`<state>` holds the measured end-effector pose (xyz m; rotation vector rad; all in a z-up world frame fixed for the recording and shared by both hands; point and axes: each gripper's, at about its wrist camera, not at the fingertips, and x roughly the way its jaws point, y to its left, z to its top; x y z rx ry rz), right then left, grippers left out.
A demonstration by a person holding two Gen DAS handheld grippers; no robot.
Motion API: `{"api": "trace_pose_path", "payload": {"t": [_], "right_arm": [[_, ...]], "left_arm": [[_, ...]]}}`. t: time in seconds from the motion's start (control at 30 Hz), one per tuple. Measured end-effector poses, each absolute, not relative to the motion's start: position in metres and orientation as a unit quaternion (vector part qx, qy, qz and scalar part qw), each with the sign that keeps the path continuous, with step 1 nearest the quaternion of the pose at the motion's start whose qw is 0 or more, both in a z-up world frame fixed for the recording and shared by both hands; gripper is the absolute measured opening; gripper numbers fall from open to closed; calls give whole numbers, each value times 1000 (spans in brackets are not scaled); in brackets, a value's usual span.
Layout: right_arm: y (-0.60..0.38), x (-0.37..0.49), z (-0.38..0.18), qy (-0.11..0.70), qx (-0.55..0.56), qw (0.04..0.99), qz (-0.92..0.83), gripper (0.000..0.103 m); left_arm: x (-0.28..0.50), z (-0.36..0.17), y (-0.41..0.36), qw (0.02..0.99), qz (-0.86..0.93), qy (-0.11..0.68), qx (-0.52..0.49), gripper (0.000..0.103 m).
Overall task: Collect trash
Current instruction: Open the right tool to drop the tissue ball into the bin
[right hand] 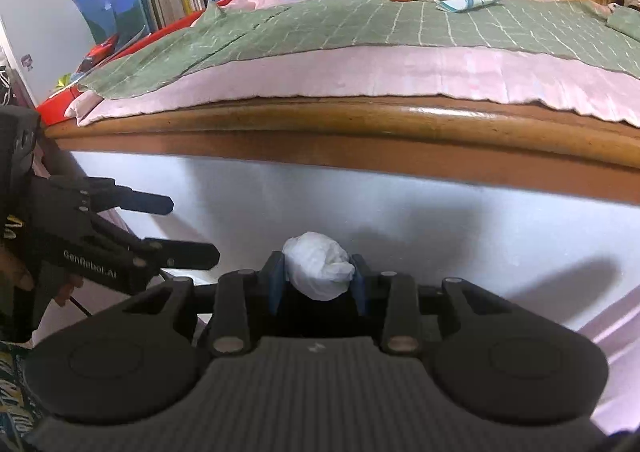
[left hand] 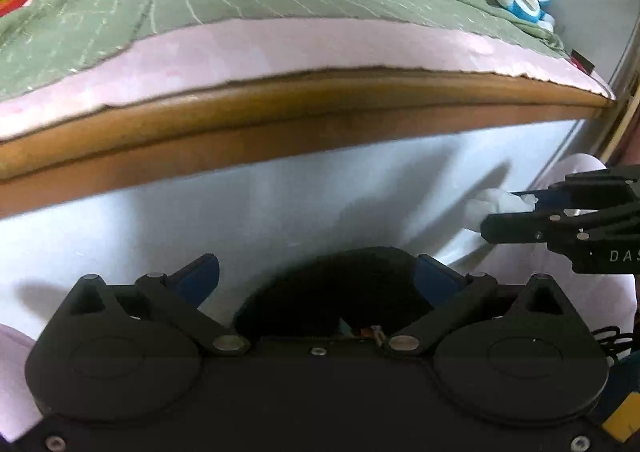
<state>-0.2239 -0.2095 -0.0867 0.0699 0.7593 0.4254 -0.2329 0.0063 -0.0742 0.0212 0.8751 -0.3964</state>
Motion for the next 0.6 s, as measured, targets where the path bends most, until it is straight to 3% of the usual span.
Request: {"api": "trace_pose_path", "payload": {"t": [0.1, 0.17, 0.23, 0.4, 0.6], "right_arm": [[-205, -219, -85, 366, 28, 906, 212, 46], [-201, -216, -83, 364, 17, 907, 212, 73], [-197, -213, -82, 365, 8, 908, 204, 92], [-197, -206, -81, 371, 6, 909, 189, 103], [-204, -203, -85, 380, 28, 907, 179, 103]], "left_arm": [[-230, -73, 12, 888, -183, 422, -2, 103], [-230, -73, 14, 887, -180, 424, -9, 103], [-230, -73, 15, 888, -178, 424, -11, 103], [-230, -76, 14, 882, -182, 435, -7, 103], [-228, -76, 8, 877, -191, 441, -13, 103]]}}
